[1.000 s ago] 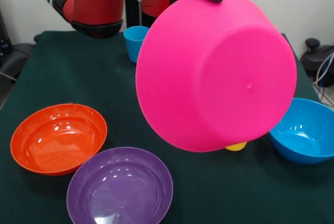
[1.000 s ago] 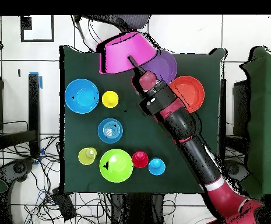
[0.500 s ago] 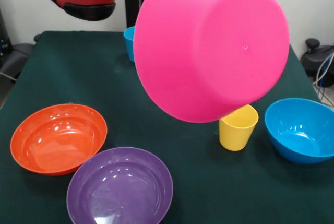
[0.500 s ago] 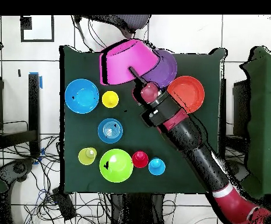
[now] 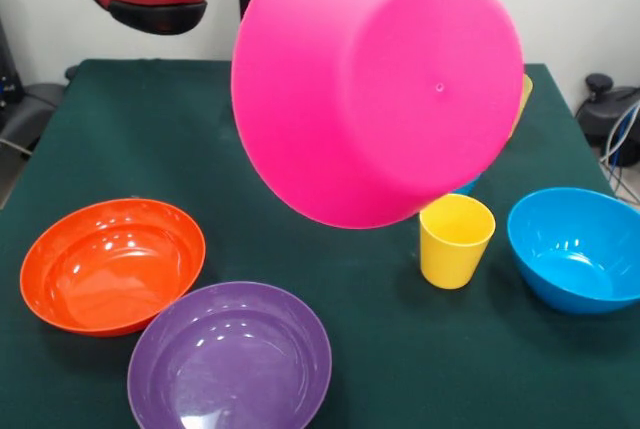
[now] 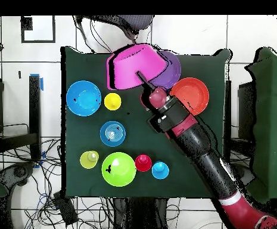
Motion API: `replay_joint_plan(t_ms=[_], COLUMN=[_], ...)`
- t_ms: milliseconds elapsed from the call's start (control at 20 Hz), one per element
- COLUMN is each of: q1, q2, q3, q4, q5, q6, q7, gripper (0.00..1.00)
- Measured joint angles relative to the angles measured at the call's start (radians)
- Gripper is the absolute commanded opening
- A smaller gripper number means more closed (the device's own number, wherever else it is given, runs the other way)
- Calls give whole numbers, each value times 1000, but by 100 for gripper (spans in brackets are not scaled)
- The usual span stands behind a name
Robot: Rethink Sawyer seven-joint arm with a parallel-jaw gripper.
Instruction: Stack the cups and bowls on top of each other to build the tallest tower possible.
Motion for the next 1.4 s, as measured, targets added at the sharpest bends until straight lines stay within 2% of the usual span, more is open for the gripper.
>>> replay_joint_plan(t_ms=[600,850,1400], q1=[-77,-98,-175], q2=[85,120,244], q3=[-43,-64,-117], q4=[-1,-1,-2], q5=[-1,-14,-44], q6=[119,135,208], q7=[0,0,0], gripper=[0,0,0])
